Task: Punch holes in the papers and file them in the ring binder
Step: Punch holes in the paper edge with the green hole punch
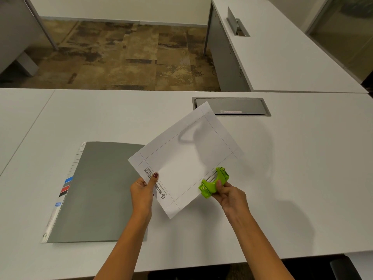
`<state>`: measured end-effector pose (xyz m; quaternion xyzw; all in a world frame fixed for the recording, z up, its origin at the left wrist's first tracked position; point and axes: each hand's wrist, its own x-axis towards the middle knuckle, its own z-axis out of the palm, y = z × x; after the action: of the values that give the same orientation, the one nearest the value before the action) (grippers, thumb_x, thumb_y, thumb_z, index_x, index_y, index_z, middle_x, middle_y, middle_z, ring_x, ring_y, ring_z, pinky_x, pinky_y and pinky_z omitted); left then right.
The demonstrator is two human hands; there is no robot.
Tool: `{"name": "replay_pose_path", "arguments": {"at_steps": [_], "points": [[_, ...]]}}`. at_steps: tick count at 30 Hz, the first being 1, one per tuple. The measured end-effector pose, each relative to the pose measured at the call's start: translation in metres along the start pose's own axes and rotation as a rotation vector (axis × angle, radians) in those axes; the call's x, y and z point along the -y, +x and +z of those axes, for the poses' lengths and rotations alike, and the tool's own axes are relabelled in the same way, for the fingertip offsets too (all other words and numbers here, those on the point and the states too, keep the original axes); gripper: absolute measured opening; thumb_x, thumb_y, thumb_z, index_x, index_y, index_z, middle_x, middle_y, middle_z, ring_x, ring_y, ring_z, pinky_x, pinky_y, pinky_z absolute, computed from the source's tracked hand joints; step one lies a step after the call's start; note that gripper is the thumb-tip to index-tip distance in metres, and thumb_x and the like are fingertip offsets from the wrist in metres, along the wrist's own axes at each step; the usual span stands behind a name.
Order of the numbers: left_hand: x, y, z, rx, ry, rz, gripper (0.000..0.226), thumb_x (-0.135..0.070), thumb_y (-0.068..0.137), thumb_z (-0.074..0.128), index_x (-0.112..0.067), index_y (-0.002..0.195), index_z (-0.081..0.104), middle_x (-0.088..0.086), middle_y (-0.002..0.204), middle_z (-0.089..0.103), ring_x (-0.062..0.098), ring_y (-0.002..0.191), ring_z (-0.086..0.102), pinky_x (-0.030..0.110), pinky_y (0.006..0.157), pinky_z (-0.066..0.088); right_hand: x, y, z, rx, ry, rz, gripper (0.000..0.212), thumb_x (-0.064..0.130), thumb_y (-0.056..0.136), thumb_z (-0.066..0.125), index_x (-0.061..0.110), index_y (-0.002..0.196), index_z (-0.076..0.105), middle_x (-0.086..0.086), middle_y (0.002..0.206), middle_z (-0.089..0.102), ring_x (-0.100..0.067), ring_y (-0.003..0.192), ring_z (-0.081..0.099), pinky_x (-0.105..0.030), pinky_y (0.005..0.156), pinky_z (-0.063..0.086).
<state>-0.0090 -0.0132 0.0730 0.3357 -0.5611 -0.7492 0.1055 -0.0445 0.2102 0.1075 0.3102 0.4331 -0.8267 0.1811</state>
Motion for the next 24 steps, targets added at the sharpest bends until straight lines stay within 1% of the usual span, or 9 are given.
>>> {"name": "replay_pose_path", "arguments": {"at_steps": [2,5,7,10,13,15,17,21,24], "points": [[-0.001,0.0,0.001,-0.002,0.007,0.01,0.004,-0.013,0.086,0.065,-0.01,0.086,0.068,-0.001,0.084,0.074,0.017,0.078,0.07,0.031,0.071,0.055,-0.001,0.0,0.0,-0.031,0.006,0.007,0.02,-0.012,0.078,0.058,-0.006,0.096,0.063,-0.018,0.104,0.067,-0.04,0.097,0.064,-0.048,0.073,0.057],[0.0,0.0,0.001,-0.006,0.018,0.022,0.004,-0.012,0.086,0.065,-0.011,0.083,0.068,-0.007,0.076,0.074,0.009,0.072,0.07,0.025,0.066,0.054,-0.003,0.0,-0.001,-0.047,0.009,0.014,0.018,-0.016,0.079,0.055,-0.005,0.09,0.063,-0.017,0.1,0.066,-0.039,0.09,0.064,-0.047,0.07,0.057],[0.0,-0.001,0.0,-0.01,0.025,0.019,0.004,-0.012,0.086,0.065,-0.01,0.083,0.067,-0.005,0.078,0.074,0.01,0.072,0.07,0.025,0.066,0.053,-0.004,0.001,-0.003,-0.043,0.016,0.024,0.018,-0.016,0.08,0.054,-0.005,0.09,0.063,-0.016,0.098,0.067,-0.035,0.081,0.068,-0.046,0.068,0.059],[0.002,-0.003,0.0,-0.018,0.013,0.008,0.005,-0.013,0.086,0.065,-0.009,0.082,0.067,-0.002,0.079,0.074,0.018,0.076,0.07,0.03,0.068,0.054,-0.002,0.001,-0.005,-0.023,0.031,0.045,0.018,-0.013,0.081,0.054,-0.005,0.094,0.063,-0.016,0.097,0.068,-0.027,0.07,0.072,-0.044,0.066,0.06],[0.002,-0.005,0.001,-0.025,-0.002,0.003,0.006,-0.011,0.086,0.065,-0.008,0.081,0.066,0.005,0.085,0.072,0.021,0.077,0.069,0.033,0.07,0.054,0.0,-0.002,-0.005,0.034,0.027,0.026,0.028,-0.007,0.076,0.061,-0.006,0.105,0.062,-0.017,0.103,0.068,-0.031,0.078,0.072,-0.045,0.066,0.06],[0.002,-0.007,0.002,-0.026,-0.013,0.006,0.006,-0.011,0.086,0.064,-0.009,0.082,0.066,0.006,0.087,0.071,0.021,0.077,0.068,0.032,0.069,0.053,0.001,-0.006,-0.004,0.076,0.01,0.023,0.042,0.002,0.071,0.066,-0.005,0.112,0.061,-0.02,0.11,0.065,-0.035,0.085,0.071,-0.043,0.066,0.06],[0.002,-0.007,0.002,-0.038,-0.013,0.008,0.005,-0.011,0.086,0.064,-0.01,0.082,0.067,0.006,0.088,0.071,0.021,0.078,0.068,0.031,0.07,0.052,0.003,-0.008,-0.005,0.107,-0.008,0.031,0.048,0.007,0.07,0.066,-0.002,0.117,0.06,-0.022,0.115,0.063,-0.036,0.09,0.07,-0.041,0.067,0.06],[0.003,-0.006,-0.001,-0.052,-0.01,0.003,0.004,-0.013,0.086,0.065,-0.011,0.083,0.067,0.006,0.09,0.072,0.023,0.083,0.068,0.034,0.073,0.053,0.007,-0.01,-0.012,0.113,-0.045,0.015,0.032,0.006,0.082,0.061,0.002,0.114,0.063,-0.021,0.109,0.066,-0.033,0.089,0.071,-0.042,0.071,0.06],[0.004,-0.004,-0.003,-0.066,0.003,0.007,0.005,-0.014,0.085,0.066,-0.012,0.081,0.066,0.005,0.092,0.071,0.024,0.085,0.068,0.034,0.075,0.053,0.013,-0.01,-0.019,0.047,-0.062,0.006,0.022,0.005,0.086,0.059,-0.001,0.107,0.063,-0.019,0.104,0.067,-0.03,0.084,0.072,-0.043,0.076,0.058]]}}
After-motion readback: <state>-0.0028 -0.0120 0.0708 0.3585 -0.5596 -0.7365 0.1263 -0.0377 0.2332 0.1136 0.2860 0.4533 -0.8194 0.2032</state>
